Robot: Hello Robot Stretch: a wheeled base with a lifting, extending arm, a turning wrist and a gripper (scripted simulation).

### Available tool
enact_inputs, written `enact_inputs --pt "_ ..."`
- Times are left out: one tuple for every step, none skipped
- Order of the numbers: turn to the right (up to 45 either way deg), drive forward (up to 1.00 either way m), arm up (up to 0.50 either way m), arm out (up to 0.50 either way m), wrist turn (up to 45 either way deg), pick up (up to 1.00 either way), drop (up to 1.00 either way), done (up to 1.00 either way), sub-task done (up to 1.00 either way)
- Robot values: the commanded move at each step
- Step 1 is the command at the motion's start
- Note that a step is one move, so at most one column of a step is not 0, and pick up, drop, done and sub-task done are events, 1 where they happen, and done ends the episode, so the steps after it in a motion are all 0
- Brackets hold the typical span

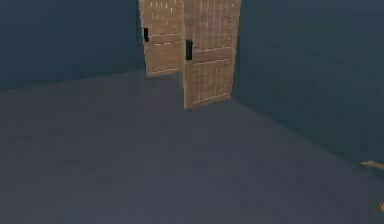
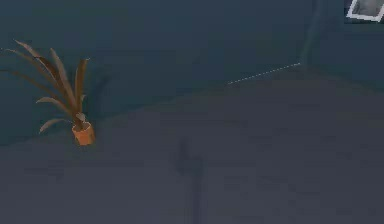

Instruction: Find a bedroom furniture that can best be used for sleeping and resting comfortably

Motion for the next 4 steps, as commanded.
enact_inputs --pt "-12.0 0.00 0.00 0.00 0.0 0.00 0.00 0.00 0.00" --pt "0.0 1.00 0.00 0.00 0.0 0.00 0.00 0.00 0.00" --pt "0.0 1.00 0.00 0.00 0.0 0.00 0.00 0.00 0.00" --pt "-3.0 0.00 0.00 0.00 0.0 0.00 0.00 0.00 0.00"
